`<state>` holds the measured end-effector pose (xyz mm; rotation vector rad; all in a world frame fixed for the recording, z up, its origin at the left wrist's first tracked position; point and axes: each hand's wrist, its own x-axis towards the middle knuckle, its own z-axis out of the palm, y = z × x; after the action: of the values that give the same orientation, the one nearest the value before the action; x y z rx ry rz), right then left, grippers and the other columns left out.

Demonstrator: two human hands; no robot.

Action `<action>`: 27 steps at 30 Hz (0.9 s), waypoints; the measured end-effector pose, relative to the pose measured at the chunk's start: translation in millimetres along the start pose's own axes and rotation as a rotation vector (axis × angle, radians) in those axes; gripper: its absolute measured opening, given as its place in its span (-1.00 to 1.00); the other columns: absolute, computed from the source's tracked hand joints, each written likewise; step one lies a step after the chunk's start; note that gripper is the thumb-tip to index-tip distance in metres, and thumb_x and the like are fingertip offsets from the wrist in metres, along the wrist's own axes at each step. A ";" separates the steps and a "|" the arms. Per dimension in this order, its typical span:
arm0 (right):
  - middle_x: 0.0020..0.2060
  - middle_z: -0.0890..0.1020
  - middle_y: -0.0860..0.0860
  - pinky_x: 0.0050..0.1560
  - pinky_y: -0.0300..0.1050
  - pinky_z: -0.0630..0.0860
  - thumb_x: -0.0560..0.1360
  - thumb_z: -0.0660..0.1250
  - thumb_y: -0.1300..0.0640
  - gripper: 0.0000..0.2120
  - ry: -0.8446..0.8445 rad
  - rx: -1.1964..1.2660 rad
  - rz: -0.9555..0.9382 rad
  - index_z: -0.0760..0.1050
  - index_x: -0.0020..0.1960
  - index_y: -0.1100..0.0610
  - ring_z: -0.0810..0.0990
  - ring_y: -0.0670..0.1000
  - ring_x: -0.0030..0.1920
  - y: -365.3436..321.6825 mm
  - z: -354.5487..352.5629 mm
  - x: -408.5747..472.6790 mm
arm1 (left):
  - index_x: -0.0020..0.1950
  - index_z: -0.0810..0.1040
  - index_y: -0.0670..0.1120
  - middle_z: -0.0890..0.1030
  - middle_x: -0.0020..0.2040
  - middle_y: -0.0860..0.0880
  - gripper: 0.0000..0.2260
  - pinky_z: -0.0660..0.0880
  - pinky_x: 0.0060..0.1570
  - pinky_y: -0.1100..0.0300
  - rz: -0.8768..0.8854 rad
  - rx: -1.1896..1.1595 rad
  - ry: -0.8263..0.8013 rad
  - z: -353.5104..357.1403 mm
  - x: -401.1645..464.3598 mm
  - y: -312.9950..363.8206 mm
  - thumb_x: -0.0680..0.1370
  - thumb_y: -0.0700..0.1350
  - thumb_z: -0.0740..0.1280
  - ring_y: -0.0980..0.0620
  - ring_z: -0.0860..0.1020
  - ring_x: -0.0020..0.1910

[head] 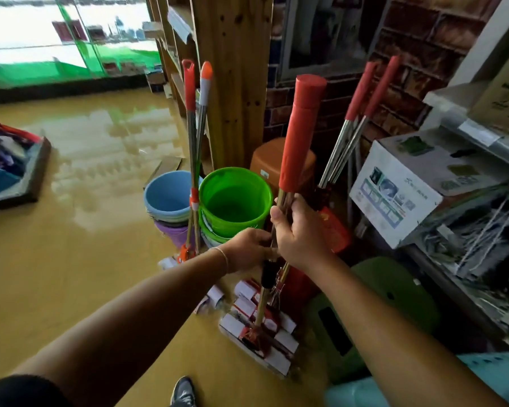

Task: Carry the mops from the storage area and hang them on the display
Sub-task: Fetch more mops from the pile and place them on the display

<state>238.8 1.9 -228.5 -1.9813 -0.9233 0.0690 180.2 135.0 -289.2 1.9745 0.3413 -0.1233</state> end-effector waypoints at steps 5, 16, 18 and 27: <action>-0.14 0.63 0.05 -0.08 -0.05 0.48 0.61 0.24 0.01 -0.90 0.012 0.015 -0.098 0.42 0.01 0.03 0.60 0.06 -0.10 -43.0 4.8 13.7 | 0.01 0.67 -0.16 0.68 -0.03 -0.20 -0.83 0.56 0.09 -0.11 0.056 0.043 -0.005 -38.4 -25.9 17.0 0.49 -0.10 0.43 -0.14 0.62 -0.06; -0.14 0.64 0.05 -0.11 -0.04 0.55 0.64 0.25 0.03 -0.85 -0.226 0.074 -0.135 0.47 0.06 0.11 0.63 0.04 -0.11 -147.4 71.7 33.9 | 0.01 0.65 -0.23 0.63 -0.17 -0.04 -0.72 0.55 0.01 0.09 -0.056 -0.263 0.088 -126.8 -109.2 -11.4 0.36 -0.11 0.45 0.07 0.56 -0.16; -0.14 0.63 0.05 -0.11 -0.05 0.53 0.64 0.25 0.04 -0.87 -0.250 0.092 -0.169 0.46 0.04 0.10 0.62 0.04 -0.12 -166.8 93.2 34.1 | -0.03 0.68 -0.15 0.63 -0.13 -0.05 -0.71 0.51 0.13 -0.02 -0.055 -0.297 0.096 -146.1 -127.8 -24.1 0.32 -0.04 0.46 0.01 0.56 -0.09; -0.17 0.65 0.10 -0.03 0.21 0.62 0.64 0.19 -0.08 -0.82 -0.310 0.169 -0.221 0.37 -0.12 -0.08 0.68 0.10 -0.12 -263.5 187.8 35.3 | -0.04 0.62 -0.20 0.59 -0.18 -0.08 -0.57 0.53 0.01 -0.02 0.037 -0.304 0.199 -235.1 -212.4 -72.1 0.33 0.14 0.47 -0.02 0.55 -0.17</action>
<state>38.7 237.2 -125.8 -1.7297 -1.2868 0.3252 -59.5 336.9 -203.2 1.6930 0.4262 0.1431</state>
